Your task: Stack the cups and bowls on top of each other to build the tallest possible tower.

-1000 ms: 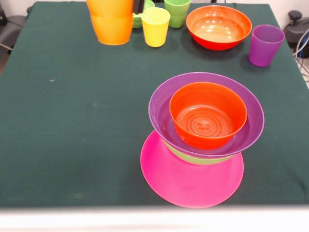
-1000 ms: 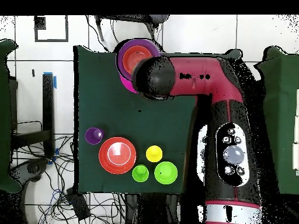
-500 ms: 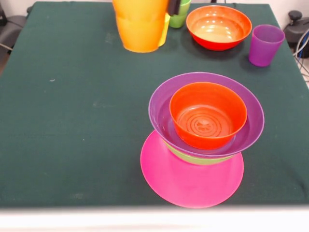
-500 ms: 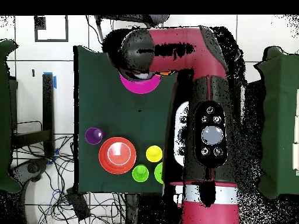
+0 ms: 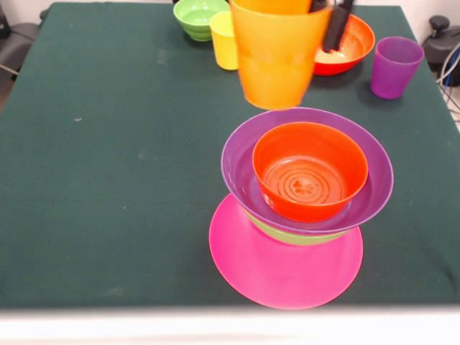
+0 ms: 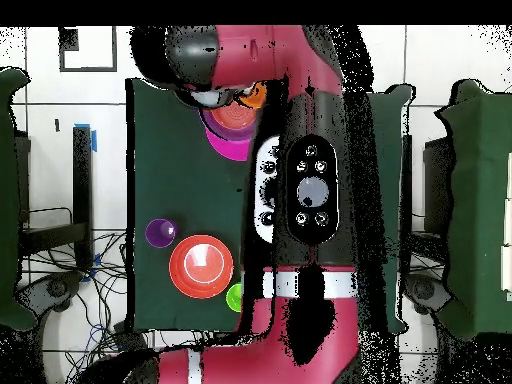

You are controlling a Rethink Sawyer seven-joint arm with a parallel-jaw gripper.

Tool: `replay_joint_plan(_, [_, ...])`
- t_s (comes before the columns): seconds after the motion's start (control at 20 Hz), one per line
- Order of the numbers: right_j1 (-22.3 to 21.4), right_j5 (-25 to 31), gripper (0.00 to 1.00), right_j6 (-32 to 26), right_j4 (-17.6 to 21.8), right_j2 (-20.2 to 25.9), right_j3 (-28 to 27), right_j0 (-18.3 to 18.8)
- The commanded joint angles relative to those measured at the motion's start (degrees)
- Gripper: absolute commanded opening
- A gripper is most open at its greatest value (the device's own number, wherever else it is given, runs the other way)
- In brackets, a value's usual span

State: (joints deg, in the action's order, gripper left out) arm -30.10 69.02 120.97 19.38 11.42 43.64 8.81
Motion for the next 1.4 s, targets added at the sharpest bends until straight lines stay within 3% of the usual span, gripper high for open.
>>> replay_joint_plan(0.05, [6.07, 7.12, 0.0, -0.07, 1.67, 2.51, -6.98, -2.78])
replay_joint_plan(0.2, [7.57, 6.93, 0.0, 1.76, 1.52, 2.02, -8.97, -3.93])
replay_joint_plan(0.35, [8.11, 4.23, 0.0, 4.55, 0.89, 0.9, -7.08, -5.45])
replay_joint_plan(0.7, [9.77, 3.01, 0.0, 6.73, 0.45, -0.73, -8.32, -7.2])
replay_joint_plan(1.4, [11.52, 1.57, 0.0, 6.81, -0.32, -3.19, -9.79, -8.0])
